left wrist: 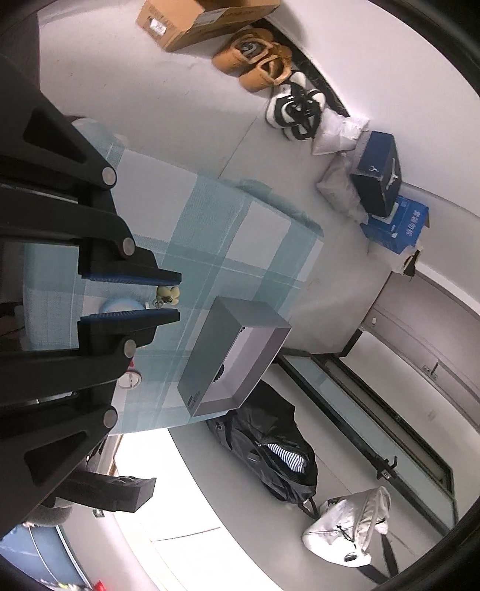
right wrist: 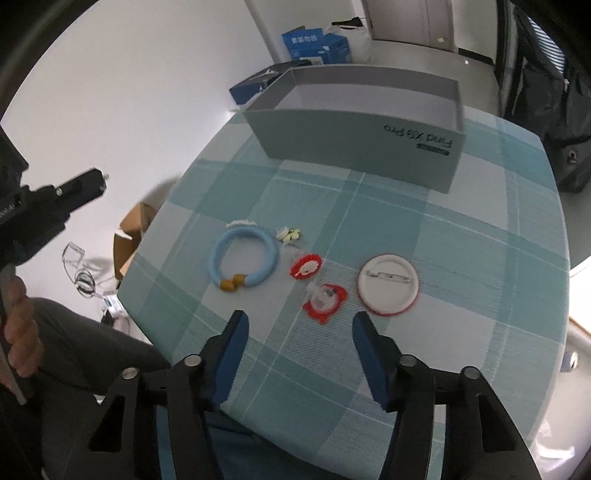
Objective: Organize jewelry
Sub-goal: 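Grasp the red clip with clear ring with the right gripper while the left holds the earring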
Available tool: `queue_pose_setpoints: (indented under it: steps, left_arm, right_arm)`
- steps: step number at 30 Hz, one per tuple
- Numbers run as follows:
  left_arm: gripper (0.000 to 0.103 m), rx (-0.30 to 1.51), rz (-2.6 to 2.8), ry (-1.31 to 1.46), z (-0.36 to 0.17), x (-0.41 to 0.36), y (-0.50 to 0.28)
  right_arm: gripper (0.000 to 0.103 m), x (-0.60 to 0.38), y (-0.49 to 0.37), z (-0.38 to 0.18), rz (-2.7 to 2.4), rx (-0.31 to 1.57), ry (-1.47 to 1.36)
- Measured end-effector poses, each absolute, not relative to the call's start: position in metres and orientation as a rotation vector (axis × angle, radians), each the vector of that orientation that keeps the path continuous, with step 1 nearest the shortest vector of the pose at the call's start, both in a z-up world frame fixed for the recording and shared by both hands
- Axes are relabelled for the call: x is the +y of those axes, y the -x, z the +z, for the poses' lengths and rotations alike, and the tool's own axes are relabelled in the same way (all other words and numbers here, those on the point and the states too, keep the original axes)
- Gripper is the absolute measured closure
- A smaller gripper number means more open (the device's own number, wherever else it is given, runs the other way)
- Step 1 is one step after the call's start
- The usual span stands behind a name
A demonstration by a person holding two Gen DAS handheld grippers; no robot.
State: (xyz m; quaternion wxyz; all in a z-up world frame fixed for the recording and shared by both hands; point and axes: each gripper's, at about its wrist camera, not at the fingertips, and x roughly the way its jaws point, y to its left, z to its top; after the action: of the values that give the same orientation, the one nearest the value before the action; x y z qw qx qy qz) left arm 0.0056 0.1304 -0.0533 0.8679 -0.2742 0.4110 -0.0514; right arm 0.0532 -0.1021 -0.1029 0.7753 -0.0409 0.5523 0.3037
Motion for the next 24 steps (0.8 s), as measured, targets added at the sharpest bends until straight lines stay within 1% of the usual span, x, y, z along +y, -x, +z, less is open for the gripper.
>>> queue_pose_setpoints:
  steps: [6, 10, 12, 14, 17, 24]
  left_arm:
    - [0.095, 0.860, -0.130, 0.581, -0.052, 0.130, -0.004]
    - [0.095, 0.868, -0.140, 0.583, -0.054, 0.129, -0.005]
    - [0.095, 0.868, -0.147, 0.581, -0.054, 0.129, -0.005]
    - [0.095, 0.872, -0.154, 0.582, -0.054, 0.128, -0.005]
    - [0.095, 0.879, -0.163, 0.592, -0.056, 0.127, -0.006]
    - [0.095, 0.885, -0.164, 0.590, -0.056, 0.128, -0.007]
  right_arm:
    - [0.058, -0.101, -0.058, -0.104, 0.616, 1.185, 0.087]
    - [0.065, -0.097, -0.059, -0.107, 0.606, 1.192, 0.101]
    - [0.076, -0.093, -0.059, -0.110, 0.610, 1.204, 0.110]
    - [0.079, -0.091, -0.058, -0.111, 0.605, 1.201, 0.128]
    - [0.088, -0.091, -0.060, -0.111, 0.597, 1.208, 0.127]
    - [0.089, -0.097, -0.063, -0.111, 0.601, 1.218, 0.094]
